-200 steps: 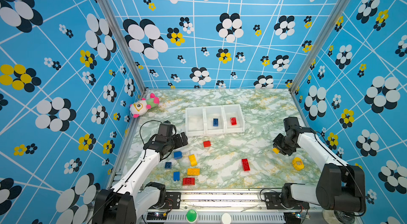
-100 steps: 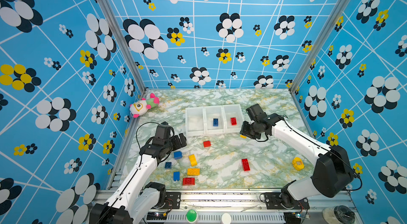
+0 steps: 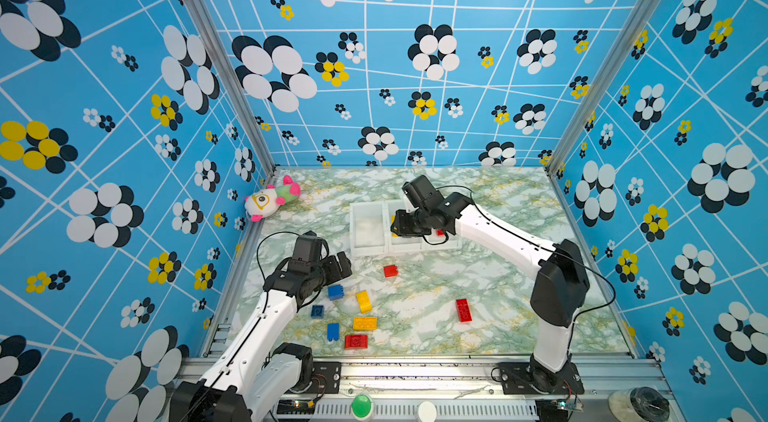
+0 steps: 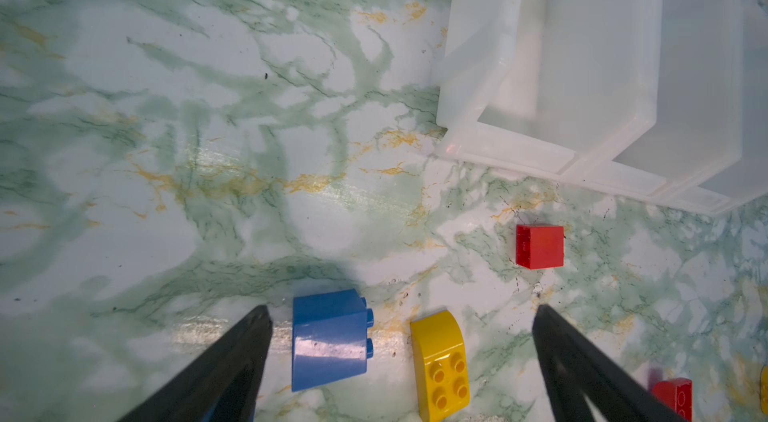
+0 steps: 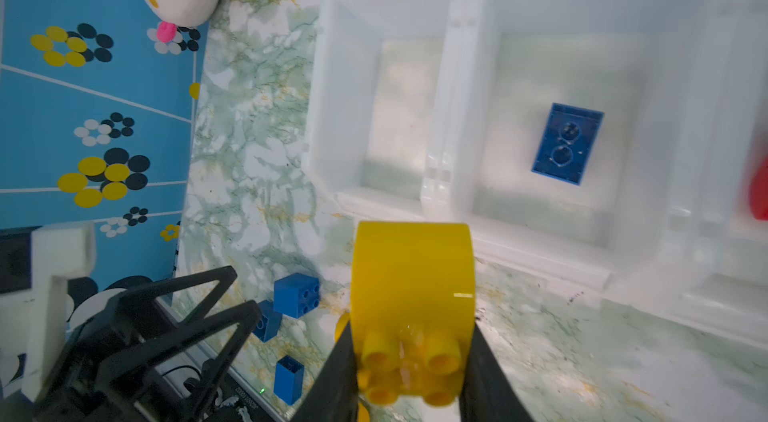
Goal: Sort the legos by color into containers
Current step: 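Carry the yellow brick into the bin compartment farthest from the red brick and release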
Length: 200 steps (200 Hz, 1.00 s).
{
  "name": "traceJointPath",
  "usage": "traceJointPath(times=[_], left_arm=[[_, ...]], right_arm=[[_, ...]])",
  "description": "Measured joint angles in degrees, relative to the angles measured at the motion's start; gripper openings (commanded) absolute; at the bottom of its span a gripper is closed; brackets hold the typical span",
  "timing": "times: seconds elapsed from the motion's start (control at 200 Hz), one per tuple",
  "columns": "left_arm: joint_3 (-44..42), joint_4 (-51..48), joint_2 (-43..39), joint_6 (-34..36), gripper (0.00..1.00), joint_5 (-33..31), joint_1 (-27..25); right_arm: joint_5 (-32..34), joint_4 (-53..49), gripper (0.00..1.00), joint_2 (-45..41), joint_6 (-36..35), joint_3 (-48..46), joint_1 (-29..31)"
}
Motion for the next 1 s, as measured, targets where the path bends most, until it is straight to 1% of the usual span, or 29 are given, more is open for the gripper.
traceJointPath(times=[0.325, 0.505, 0.69, 0.775, 0.91, 0.999], left_arm=[[0.1, -1.2, 0.1, 0.0, 0.99, -0.3, 0.0], [0.8, -2.0, 1.6, -0.2, 0.99, -1.0, 0.0], [1.7, -3.1, 2.8, -0.2, 1.0, -2.0, 0.0], [1.9, -3.3, 3.2, -0.2, 1.0, -2.2, 0.0], [1.9, -3.6, 3.5, -0.2, 1.0, -3.0, -0.1], [1.9, -3.9, 3.6, -0.2, 1.0, -3.4, -0.5]], right_arm=[[-2.0, -2.9, 0.29, 16.7, -2.5, 20.3, 2.7], [-2.1, -6.9, 0.3, 24.2, -2.8, 28.9, 3.0], [-2.0, -10.5, 0.34, 29.2, -3.0, 35.3, 3.0], [-2.0, -11.8, 0.39, 30.4, -3.1, 36.9, 3.0], [-2.0, -13.3, 0.54, 31.5, -3.6, 38.8, 3.0], [-2.0, -13.5, 0.59, 31.7, -4.0, 39.2, 3.0]])
